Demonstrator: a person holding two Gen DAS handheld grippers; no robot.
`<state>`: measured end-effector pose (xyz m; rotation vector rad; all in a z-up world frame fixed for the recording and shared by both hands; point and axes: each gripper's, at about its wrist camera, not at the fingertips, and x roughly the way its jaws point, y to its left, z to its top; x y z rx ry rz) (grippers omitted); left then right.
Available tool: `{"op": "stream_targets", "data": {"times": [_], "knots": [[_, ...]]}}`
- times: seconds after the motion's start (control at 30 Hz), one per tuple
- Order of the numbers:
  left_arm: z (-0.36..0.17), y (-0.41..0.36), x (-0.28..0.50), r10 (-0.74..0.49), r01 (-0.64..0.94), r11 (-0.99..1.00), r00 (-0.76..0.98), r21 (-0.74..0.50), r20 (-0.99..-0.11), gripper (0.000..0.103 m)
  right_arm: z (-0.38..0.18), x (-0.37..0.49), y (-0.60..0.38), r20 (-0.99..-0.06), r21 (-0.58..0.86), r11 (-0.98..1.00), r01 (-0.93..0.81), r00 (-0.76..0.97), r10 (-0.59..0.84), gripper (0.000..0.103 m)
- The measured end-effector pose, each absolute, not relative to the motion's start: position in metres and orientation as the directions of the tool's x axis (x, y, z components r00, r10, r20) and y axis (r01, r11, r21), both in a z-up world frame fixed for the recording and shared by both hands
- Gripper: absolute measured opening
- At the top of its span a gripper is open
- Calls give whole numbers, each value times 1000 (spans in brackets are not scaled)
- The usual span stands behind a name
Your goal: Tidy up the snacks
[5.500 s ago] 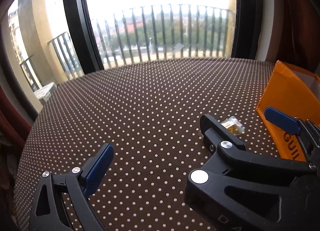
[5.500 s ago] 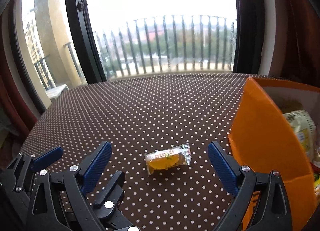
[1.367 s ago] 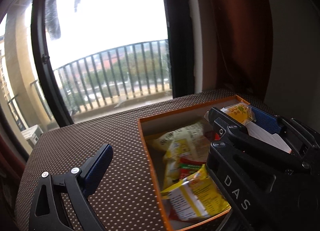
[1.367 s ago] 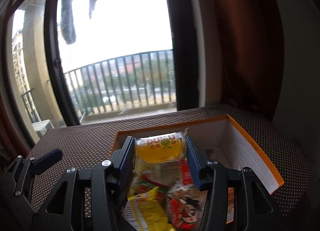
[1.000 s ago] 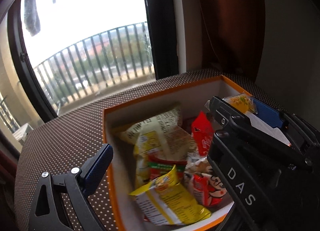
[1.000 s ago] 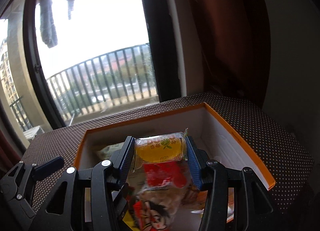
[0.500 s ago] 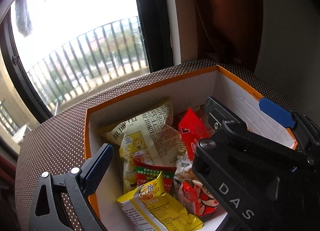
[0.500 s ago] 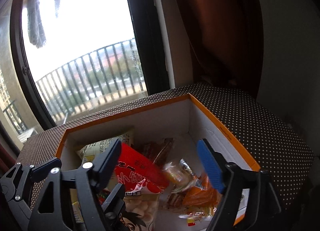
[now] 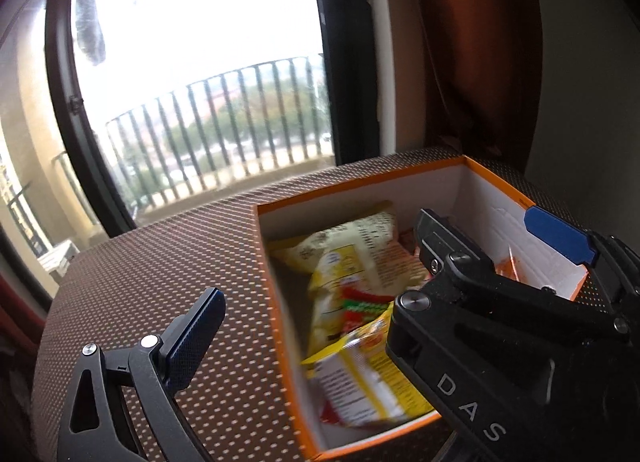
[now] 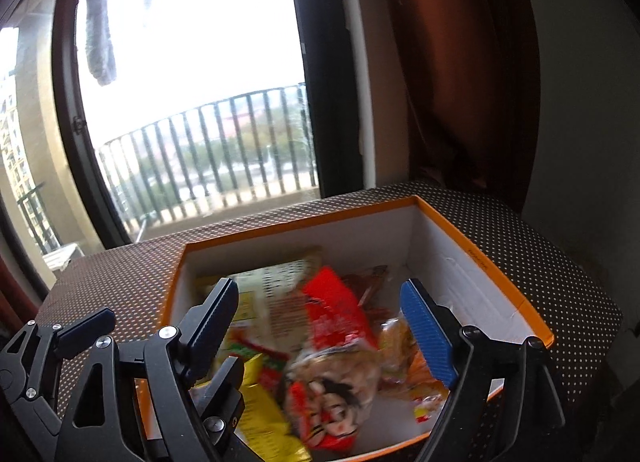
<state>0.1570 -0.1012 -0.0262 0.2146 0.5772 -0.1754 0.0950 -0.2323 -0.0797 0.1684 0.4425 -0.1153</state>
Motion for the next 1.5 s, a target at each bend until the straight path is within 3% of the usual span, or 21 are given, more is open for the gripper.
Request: {"op": "stream_targets", "data": {"times": [0.8,1.03,1.5], "knots": [[9,14,66,-40,66,996,919,55,-392,102,-34,8,-130,-267,68,998,11,964,8,97],[3,32,41,66,-44,997,936,71,-347,102,-36,-11,-116,-247,78,997,-17,968,36,99],[4,46,17,71,-66,997,945,27,-319,102,-41,-30,-118,-246,83,996,-19,969,39,100]]}}
